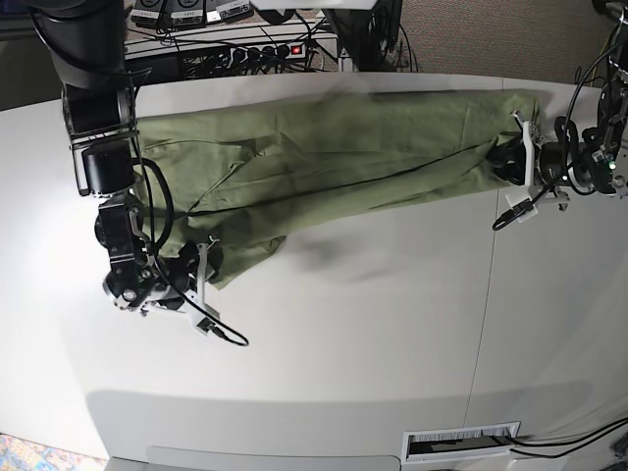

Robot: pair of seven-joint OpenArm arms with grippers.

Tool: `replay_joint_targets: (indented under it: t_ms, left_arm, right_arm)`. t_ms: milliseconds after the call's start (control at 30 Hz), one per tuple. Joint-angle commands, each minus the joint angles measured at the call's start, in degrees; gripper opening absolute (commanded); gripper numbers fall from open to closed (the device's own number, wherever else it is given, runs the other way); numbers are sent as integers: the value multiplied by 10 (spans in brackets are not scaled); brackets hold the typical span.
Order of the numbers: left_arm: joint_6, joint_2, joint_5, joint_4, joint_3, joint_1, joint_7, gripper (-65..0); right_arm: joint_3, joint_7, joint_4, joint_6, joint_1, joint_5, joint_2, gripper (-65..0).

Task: Fold the T-shirt properly
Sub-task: 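Release and regrasp the strip end with the right gripper, smoothing it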

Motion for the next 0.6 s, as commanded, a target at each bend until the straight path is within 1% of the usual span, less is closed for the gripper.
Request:
replay_joint_targets:
  t_ms: [0,67,100,133,200,233,333,433,567]
  left_arm:
    - [8,-10,24,0,-1,-1,20,-469]
    - [8,-10,24,0,-1,-1,20,-469]
    - [8,-10,24,0,-1,-1,20,-469]
    - [8,-10,24,0,-1,-1,20,-469]
    - [8,-10,24,0,-1,-1,19,-469]
    - [8,-10,24,0,-1,-1,19,-469]
    - [8,-10,24,0,-1,-1,15,-469]
    - [8,-10,24,0,-1,-1,16,-469]
    - [8,-10,24,0,-1,-1,16,-469]
  right_arm:
    - [3,7,-11,-1,11,5,3,-414]
    - [3,10,-38,-1,11,16,3,-420]
    - [3,8,-50,-1,11,23,3,-444]
    - [3,-2,-57,-1,11,30,3,-492]
    - [3,-34,-60,-1,11,50,3,-616]
    - [3,-48,-60,-1,13,59,3,-650]
    - [3,-81,-59,-1,23,89,3,-650]
    - [3,-124,-52,-1,36,132,3,-650]
    - [3,-178,-9,-1,38,192,3,-650]
